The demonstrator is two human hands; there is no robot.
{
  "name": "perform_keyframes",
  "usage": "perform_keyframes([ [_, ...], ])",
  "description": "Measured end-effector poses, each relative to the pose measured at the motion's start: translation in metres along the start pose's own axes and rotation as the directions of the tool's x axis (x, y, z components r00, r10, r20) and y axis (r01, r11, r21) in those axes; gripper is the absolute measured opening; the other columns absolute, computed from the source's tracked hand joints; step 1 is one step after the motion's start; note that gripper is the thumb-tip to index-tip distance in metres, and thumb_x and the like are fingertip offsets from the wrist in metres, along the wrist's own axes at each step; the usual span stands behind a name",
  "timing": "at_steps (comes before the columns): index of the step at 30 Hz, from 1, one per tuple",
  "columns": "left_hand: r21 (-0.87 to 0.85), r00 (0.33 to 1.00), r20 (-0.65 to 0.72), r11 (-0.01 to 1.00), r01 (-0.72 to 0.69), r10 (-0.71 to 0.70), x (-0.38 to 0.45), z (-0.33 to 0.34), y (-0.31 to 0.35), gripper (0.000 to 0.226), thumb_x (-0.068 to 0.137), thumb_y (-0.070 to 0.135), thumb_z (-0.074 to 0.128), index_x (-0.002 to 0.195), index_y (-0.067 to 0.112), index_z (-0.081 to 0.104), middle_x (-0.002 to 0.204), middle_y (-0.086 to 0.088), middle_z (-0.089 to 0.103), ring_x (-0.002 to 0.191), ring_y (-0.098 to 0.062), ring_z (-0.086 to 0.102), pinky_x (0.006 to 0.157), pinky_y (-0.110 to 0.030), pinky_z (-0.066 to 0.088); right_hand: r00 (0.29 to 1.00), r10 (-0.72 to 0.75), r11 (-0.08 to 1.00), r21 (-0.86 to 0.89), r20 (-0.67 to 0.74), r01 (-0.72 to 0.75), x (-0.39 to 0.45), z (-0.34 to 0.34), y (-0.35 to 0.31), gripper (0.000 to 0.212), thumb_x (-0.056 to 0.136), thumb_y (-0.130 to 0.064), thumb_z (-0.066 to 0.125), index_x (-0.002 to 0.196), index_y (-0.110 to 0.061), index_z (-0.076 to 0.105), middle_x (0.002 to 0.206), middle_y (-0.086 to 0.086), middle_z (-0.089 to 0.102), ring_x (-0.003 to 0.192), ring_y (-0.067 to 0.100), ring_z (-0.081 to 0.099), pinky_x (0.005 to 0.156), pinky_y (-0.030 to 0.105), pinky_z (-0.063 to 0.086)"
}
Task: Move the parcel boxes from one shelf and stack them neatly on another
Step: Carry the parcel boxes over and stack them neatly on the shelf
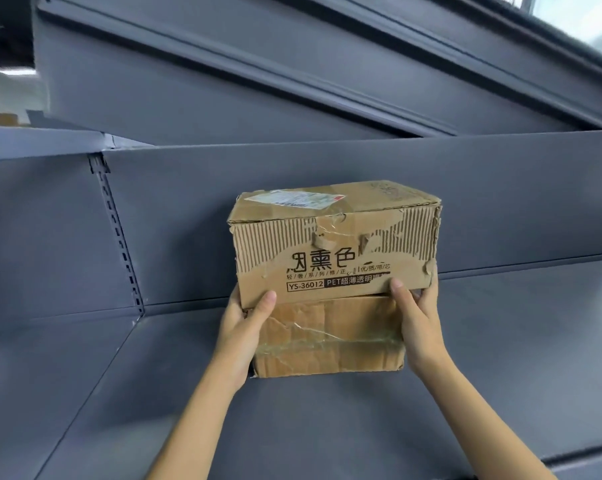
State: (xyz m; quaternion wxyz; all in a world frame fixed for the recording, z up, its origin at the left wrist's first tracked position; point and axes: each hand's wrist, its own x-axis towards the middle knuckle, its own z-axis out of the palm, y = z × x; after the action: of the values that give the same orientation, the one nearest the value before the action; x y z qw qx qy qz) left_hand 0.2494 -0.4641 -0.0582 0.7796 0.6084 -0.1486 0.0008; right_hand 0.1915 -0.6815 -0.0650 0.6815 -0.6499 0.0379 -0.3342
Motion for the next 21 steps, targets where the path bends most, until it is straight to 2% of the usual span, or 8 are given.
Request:
perform_keyframes([
  [3, -0.004, 1.000, 0.008, 1.000, -0.023, 0.023, -0.013, 0.004, 0.009, 0.044, 0.068, 0.038, 0.063, 0.110, 0.029, 0.055, 0.112, 0.008, 0.066, 0.111, -0.012, 0.059, 0.101, -0.037, 0.044, 0.999, -0.036, 0.999, 0.038, -0.001, 0.036, -0.010, -0.005, -0.010, 0.068, 0.076, -0.039, 0.056, 0.138, -0.023, 0.031, 0.119, -0.017, 0.058, 0.105, -0.011, 0.055, 0.093, 0.019, 0.042],
  [6, 0.007, 0.999, -0.018, 0.999, -0.043, 0.043, -0.044, 0.010, 0.017, 0.047, 0.069, 0.038, 0.062, 0.114, 0.027, 0.054, 0.117, 0.006, 0.065, 0.114, -0.013, 0.058, 0.105, -0.038, 0.041, 0.999, -0.044, 0.998, 0.056, 0.032, 0.042, -0.028, -0.017, -0.015, 0.060, 0.081, -0.036, 0.058, 0.135, -0.022, 0.035, 0.116, -0.019, 0.058, 0.098, -0.014, 0.056, 0.087, 0.014, 0.043],
  [9, 0.031, 0.995, -0.069, 0.997, -0.077, 0.079, -0.082, 0.018, 0.026, 0.046, 0.071, 0.035, 0.060, 0.116, 0.028, 0.052, 0.117, 0.008, 0.063, 0.113, -0.007, 0.057, 0.104, -0.030, 0.040, 0.996, -0.029, 0.997, 0.077, 0.086, 0.022, -0.046, -0.031, -0.021, 0.046, 0.095, -0.022, 0.053, 0.138, -0.020, 0.035, 0.113, -0.022, 0.055, 0.090, -0.021, 0.054, 0.081, 0.004, 0.043],
  [13, 0.098, 0.972, -0.204, 0.991, -0.096, 0.114, -0.137, 0.021, 0.044, 0.051, 0.070, 0.036, 0.059, 0.119, 0.028, 0.049, 0.117, 0.011, 0.062, 0.114, -0.005, 0.055, 0.097, -0.021, 0.042, 0.978, -0.051, 0.995, 0.098, 0.204, 0.032, -0.065, -0.033, -0.037, 0.040, 0.096, -0.017, 0.049, 0.134, -0.020, 0.036, 0.111, -0.024, 0.054, 0.089, -0.022, 0.053, 0.078, 0.000, 0.041],
  [14, 0.112, 0.962, -0.246, 0.990, -0.090, 0.115, -0.153, 0.018, 0.049, 0.055, 0.070, 0.037, 0.060, 0.123, 0.026, 0.048, 0.118, 0.010, 0.062, 0.114, -0.005, 0.055, 0.096, -0.021, 0.042, 0.969, -0.044, 0.992, 0.122, 0.245, 0.014, -0.072, -0.029, -0.040, 0.040, 0.096, -0.017, 0.049, 0.133, -0.021, 0.037, 0.111, -0.024, 0.054, 0.090, -0.022, 0.053, 0.078, -0.001, 0.041],
  [18, 0.167, 0.887, -0.444, 0.984, -0.055, 0.125, -0.224, -0.007, 0.075, 0.070, 0.068, 0.041, 0.062, 0.132, 0.019, 0.046, 0.125, 0.003, 0.061, 0.118, -0.015, 0.055, 0.104, -0.036, 0.041, 0.911, -0.052, 0.982, 0.186, 0.409, -0.027, -0.115, 0.001, -0.049, 0.042, 0.096, -0.019, 0.049, 0.135, -0.017, 0.036, 0.114, -0.025, 0.052, 0.092, -0.024, 0.051, 0.079, -0.001, 0.039],
  [21, 0.210, 0.811, -0.559, 0.976, -0.062, 0.172, -0.279, -0.029, 0.093, 0.066, 0.067, 0.040, 0.061, 0.128, 0.019, 0.049, 0.118, 0.006, 0.065, 0.113, -0.013, 0.059, 0.097, -0.034, 0.045, 0.853, -0.055, 0.973, 0.220, 0.520, -0.071, -0.158, 0.030, -0.057, 0.047, 0.094, -0.023, 0.050, 0.137, -0.014, 0.034, 0.116, -0.024, 0.051, 0.096, -0.022, 0.050, 0.079, -0.001, 0.038],
])
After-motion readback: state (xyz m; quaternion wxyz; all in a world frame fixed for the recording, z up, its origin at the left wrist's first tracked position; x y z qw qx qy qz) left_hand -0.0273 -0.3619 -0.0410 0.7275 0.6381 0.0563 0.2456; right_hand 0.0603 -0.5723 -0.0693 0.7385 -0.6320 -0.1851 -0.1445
